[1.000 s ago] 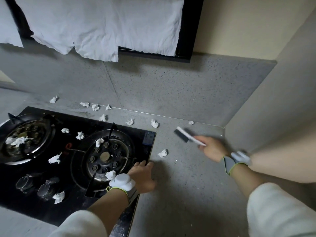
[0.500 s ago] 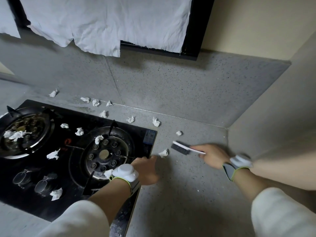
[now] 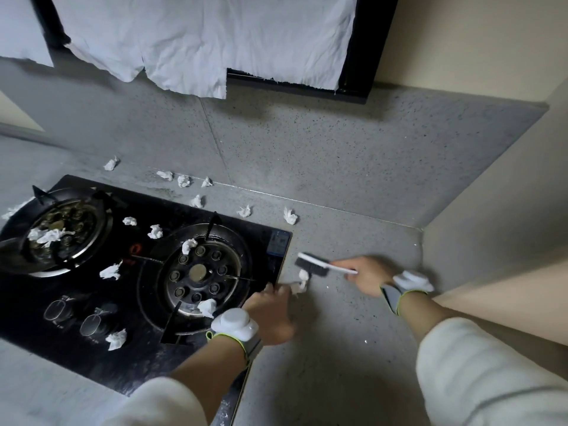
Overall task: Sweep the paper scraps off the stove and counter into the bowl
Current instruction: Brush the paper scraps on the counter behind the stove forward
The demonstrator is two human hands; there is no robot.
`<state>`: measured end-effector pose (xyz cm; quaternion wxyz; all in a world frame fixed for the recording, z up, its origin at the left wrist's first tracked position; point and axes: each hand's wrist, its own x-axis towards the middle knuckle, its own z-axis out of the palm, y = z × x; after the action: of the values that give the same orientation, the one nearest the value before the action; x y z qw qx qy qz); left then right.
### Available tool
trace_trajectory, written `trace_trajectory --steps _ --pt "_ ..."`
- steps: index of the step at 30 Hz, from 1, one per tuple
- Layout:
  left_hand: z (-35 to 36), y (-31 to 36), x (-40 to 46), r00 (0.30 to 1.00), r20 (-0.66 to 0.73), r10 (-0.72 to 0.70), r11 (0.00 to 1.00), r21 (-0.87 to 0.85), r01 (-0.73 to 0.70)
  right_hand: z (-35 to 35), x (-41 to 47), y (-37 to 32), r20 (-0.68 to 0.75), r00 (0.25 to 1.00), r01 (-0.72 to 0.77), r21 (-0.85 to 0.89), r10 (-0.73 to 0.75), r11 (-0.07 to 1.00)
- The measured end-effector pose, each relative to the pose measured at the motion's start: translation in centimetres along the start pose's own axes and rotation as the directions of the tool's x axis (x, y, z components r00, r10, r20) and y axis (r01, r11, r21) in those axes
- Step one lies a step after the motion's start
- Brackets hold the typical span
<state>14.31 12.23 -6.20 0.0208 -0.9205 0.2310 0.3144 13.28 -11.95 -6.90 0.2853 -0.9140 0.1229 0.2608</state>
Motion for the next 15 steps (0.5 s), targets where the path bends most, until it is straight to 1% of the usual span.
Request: trace_trajectory --steps 2,4,5,6,9,11,13,15 --pt "1.3 -0.4 -0.2 0.997 -0.072 -0.019 0.999 -0.051 0.015 1.2 -0.7 0.6 0.081 0.994 0.083 -0.084 -0.076 0.993" --pt "2.0 -1.3 -0.2 0.995 -0.104 -0.002 0.989 -0.149 -0.014 1.3 -1.4 1.2 0.128 0.986 0.126 -0.128 -0.109 0.984" --pt "2.3 -1.8 -0.3 0.995 -0.104 0.004 0.985 -0.17 -0.022 0.9 -1.5 1.3 0.108 0.988 0.121 -0.128 -0.108 0.984" --pt "2.6 -2.1 -0.6 0.996 -0.089 0.0 0.986 -0.163 -0.015 0.3 -1.7 0.9 0.059 0.993 0.112 -0.1 -0.107 0.989" --pt "3.7 -2.1 -1.3 0.999 -0.053 -0.01 0.993 -0.121 0.004 -2.4 0.2 -1.4 -0.176 0.978 0.113 0.014 -0.109 0.994" --pt "4.0 -1.7 -1.3 0.998 -0.053 -0.033 0.99 -0.136 0.025 -3.6 3.1 -3.9 -0.258 0.96 0.123 0.023 -0.113 0.992" --pt "3.8 -1.2 -1.2 0.998 -0.041 -0.048 0.988 -0.147 0.041 -4.4 5.8 -6.0 -0.273 0.953 0.112 -0.076 -0.128 0.991" --pt "2.9 -1.3 -0.9 0.999 -0.015 -0.047 0.985 -0.167 0.043 -5.0 8.2 -8.0 -0.213 0.964 0.118 -0.189 -0.158 0.975"
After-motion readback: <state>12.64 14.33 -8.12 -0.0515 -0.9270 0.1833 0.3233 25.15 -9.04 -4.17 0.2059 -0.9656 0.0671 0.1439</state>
